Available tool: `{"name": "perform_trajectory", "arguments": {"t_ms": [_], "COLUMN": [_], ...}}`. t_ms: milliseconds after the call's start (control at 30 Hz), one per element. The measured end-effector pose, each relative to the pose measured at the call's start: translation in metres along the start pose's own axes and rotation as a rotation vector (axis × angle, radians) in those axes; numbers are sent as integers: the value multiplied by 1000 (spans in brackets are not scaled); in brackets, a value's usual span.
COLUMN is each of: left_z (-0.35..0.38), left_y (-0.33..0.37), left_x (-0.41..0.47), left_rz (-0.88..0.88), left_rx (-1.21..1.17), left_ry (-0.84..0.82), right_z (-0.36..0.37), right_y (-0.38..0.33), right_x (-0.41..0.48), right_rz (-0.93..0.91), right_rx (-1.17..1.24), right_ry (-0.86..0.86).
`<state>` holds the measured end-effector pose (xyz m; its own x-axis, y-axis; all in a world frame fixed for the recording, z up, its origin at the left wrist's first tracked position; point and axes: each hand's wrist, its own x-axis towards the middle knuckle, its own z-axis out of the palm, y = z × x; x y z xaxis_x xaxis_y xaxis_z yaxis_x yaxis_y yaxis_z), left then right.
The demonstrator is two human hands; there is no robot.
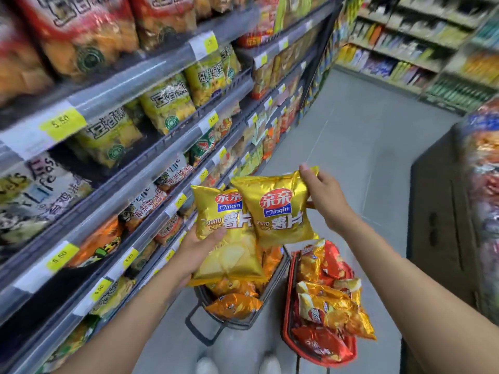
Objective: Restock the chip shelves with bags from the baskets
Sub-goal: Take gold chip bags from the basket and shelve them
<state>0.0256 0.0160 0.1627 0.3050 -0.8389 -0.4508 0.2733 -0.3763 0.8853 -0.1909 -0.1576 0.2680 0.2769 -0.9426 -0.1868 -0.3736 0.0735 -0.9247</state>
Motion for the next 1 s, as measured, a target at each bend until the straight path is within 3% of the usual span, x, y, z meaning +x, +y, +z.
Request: {"name": "perform_trajectory", "arguments": {"t_ms": [200,400,533,800,1000], "left_z": [7,27,37,33,33], "left_y": [22,23,16,7,17], "left_x": [-38,-67,-81,-98,-120], "left_rz": [21,47,42,43,111], "left_rx": [-68,-189,-300,-446,-484], "left_ry": [-20,20,71,167,182], "right_z": [-6,-6,-6,-26,-35], "right_y": [-42,-83,-108,-145,-151], "right_x": [-25,-50,-64,-74,-78], "right_rz": [-98,-297,-395,-523,-713], "right_rx": [-64,-355,-528,-334,-350], "right_ry": [-55,-73,-198,-501,-556]}}
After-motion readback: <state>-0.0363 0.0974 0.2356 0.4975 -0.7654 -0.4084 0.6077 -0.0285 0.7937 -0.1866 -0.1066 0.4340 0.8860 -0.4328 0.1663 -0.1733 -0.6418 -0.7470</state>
